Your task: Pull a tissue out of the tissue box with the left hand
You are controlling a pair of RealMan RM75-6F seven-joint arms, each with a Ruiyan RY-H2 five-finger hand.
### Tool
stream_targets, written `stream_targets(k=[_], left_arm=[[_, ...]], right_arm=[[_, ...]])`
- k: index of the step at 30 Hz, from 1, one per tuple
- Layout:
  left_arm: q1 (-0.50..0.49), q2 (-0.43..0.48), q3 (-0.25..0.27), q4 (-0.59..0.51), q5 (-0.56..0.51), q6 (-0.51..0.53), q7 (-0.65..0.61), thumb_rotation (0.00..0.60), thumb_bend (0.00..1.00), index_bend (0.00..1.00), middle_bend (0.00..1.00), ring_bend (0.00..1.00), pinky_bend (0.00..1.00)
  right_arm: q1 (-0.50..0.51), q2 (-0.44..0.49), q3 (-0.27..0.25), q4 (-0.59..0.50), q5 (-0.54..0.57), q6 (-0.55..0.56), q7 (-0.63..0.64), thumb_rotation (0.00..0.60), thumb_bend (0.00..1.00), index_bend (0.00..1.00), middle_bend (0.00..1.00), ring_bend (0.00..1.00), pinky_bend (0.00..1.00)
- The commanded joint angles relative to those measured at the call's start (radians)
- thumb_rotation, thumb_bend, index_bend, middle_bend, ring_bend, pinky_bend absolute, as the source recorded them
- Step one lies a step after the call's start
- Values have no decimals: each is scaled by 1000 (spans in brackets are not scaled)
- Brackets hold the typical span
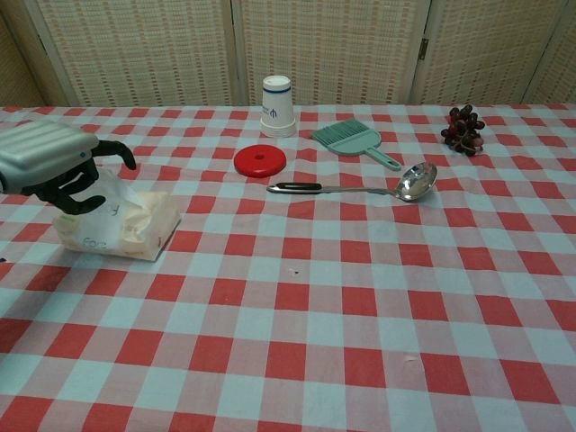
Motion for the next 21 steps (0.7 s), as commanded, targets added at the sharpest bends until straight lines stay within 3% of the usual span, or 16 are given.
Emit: stream_targets(k=[1, 21], left_arm=[[1, -1, 3, -3, -11, 11, 20, 600, 441, 339, 856, 792, 948], [10, -1, 9, -20, -63, 54, 62, 600, 486, 512, 868, 813, 975]], right_arm=[[0, 0, -1, 0, -1, 0, 1, 600, 347, 283, 271, 189, 402], [3, 0, -4, -3, -2, -8, -11, 600, 346, 283, 271, 189, 402]])
